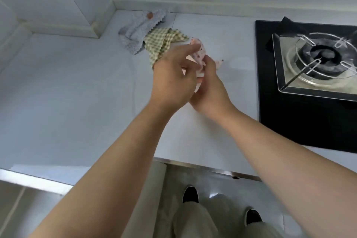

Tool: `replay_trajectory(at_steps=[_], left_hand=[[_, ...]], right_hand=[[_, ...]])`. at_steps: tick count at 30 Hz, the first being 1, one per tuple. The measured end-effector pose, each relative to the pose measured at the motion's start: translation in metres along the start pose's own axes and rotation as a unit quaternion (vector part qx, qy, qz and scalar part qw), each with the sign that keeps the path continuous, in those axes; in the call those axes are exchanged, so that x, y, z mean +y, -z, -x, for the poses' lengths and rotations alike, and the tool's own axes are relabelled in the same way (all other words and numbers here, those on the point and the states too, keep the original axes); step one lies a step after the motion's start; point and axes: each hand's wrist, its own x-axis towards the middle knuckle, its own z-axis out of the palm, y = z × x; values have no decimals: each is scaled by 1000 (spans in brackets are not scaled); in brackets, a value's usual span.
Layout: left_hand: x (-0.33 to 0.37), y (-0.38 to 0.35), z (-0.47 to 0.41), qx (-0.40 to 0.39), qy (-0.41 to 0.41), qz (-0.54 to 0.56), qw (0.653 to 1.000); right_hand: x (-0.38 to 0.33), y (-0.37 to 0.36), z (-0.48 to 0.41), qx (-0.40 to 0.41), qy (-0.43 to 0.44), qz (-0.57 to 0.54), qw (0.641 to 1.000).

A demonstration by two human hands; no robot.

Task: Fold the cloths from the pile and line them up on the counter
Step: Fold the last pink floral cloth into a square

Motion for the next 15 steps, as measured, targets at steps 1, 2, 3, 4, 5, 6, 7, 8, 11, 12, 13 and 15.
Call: replay_trajectory(at_steps=[1,2,3,4,5,6,7,8,11,12,13,15], left_hand=[[5,-5,1,5,5,13,1000],[9,-9,1,9,19,29,999],[13,-12,2,19,26,39,999],[16,-14,4,39,21,32,998],[19,-14,6,65,5,14,998],[20,-14,9,95,-14,-5,995],[23,-13,13,121,-30,-21,992],[25,-12,19,135,-39,-37,989],[37,-11,44,136,-61,-69,986],[43,-10,55,127,-58,-51,989],[52,-10,68,112,-51,-19,992],[70,-5,90,99,-42,16,994]], right_hand=[[2,3,0,-5,4,-45,999],[5,6,1,-4,14,-76,997],[9,10,1,7,36,-81,996],[14,15,0,25,62,-61,996],[18,20,1,47,86,-39,994],[21,25,2,69,103,-20,992],[24,31,5,84,118,-6,989],[26,35,7,92,129,3,987],[23,42,32,54,149,-25,987],[20,41,43,30,152,-42,987],[15,41,56,15,154,-53,987],[4,42,81,37,158,-44,986]])
